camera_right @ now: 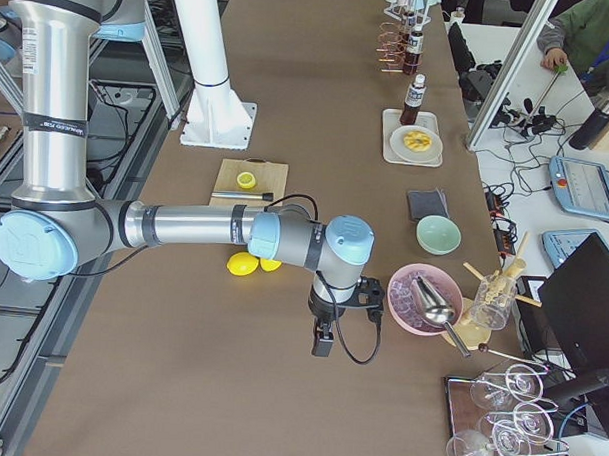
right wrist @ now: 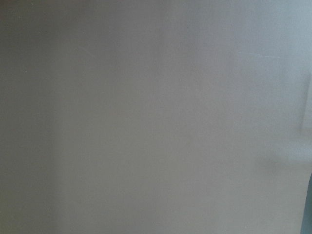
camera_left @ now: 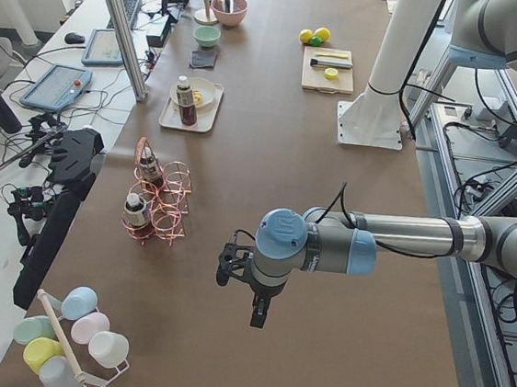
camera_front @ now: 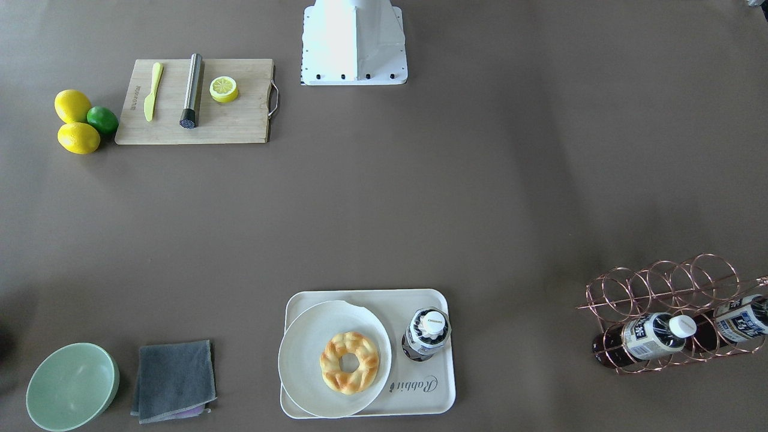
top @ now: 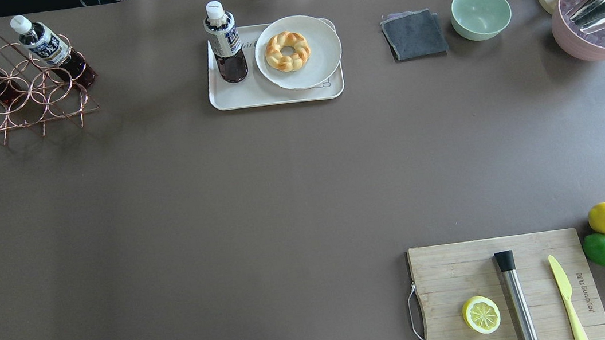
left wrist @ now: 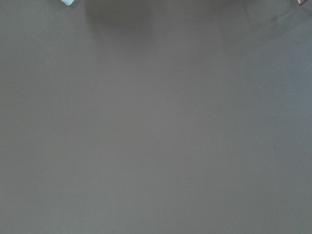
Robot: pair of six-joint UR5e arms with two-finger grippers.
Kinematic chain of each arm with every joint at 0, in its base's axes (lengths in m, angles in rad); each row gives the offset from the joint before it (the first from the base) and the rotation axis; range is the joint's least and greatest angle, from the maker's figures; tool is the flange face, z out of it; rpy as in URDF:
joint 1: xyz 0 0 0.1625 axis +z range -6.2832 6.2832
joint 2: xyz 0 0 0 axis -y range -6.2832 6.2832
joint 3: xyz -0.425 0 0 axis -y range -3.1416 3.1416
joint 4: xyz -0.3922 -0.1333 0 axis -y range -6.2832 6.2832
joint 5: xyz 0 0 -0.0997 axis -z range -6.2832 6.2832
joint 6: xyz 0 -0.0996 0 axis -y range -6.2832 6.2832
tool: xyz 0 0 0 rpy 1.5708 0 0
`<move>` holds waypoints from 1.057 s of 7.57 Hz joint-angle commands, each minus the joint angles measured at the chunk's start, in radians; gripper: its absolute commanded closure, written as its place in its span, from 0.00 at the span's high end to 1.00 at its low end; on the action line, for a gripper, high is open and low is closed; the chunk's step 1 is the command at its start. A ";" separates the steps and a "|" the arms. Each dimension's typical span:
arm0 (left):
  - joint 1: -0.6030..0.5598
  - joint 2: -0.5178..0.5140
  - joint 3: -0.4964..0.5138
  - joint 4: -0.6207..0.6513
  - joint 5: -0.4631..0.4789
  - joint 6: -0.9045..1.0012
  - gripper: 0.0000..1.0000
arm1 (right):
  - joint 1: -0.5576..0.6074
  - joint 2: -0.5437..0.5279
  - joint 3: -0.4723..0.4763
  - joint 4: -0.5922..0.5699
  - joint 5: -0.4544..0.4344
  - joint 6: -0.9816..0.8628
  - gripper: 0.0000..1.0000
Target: Place tea on tray
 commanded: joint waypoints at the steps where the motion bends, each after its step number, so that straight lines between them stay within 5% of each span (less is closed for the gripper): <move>1: 0.024 -0.004 0.037 0.013 -0.004 -0.001 0.99 | 0.023 -0.009 -0.015 0.001 -0.001 -0.033 1.00; 8: 0.069 -0.046 0.023 0.024 -0.004 -0.001 0.99 | 0.021 -0.011 -0.009 0.001 0.000 -0.033 1.00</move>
